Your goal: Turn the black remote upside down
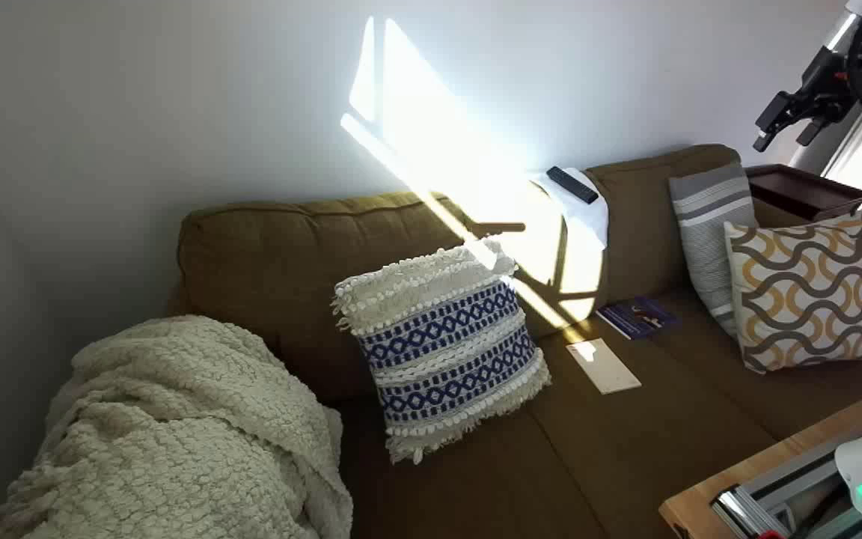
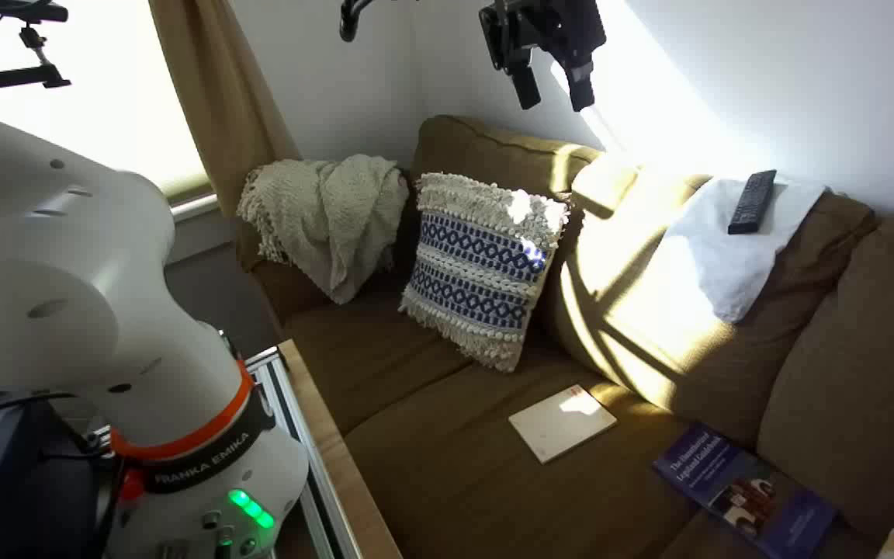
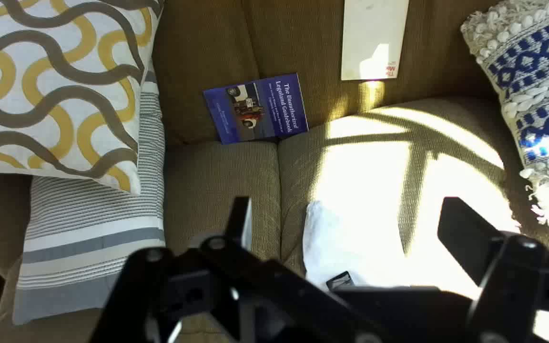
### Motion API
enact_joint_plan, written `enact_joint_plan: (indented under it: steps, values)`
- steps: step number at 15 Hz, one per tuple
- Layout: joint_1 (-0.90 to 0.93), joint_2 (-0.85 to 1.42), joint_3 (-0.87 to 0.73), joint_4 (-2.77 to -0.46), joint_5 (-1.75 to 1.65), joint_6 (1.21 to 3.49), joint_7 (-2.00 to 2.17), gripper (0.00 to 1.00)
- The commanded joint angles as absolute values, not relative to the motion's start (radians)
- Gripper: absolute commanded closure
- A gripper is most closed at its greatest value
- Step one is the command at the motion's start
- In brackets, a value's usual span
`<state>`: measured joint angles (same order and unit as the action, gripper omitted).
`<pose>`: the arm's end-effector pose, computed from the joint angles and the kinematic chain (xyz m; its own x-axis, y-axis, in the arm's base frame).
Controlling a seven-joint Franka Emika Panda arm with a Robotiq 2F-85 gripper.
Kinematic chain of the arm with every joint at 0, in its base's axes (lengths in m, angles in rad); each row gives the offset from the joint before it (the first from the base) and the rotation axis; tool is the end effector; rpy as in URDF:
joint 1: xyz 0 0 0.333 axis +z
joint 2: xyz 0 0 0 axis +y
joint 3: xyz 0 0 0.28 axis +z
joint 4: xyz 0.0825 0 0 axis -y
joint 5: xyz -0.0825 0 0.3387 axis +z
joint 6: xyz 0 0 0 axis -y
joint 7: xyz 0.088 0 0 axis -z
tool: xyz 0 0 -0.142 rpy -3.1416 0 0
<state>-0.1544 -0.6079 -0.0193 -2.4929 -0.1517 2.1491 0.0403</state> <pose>0.3702 -0.0760 0.4702 0.9573 -0.1242 0.2610 -0.1604 -0.9794 0.1224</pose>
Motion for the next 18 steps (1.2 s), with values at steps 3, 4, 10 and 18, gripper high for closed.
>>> enact_joint_plan:
  steps: [3,4,10,18]
  values:
    - [-0.144,-0.607,-0.029,-2.491,-0.159,2.147,0.046,0.0]
    - [-0.144,-0.607,-0.029,-2.491,-0.159,2.147,0.046,0.0]
    - [-0.144,-0.607,-0.029,-2.491,-0.159,2.147,0.046,0.0]
    - [-0.177,-0.469,-0.085,-2.439,-0.175,2.201,0.012,0.0]
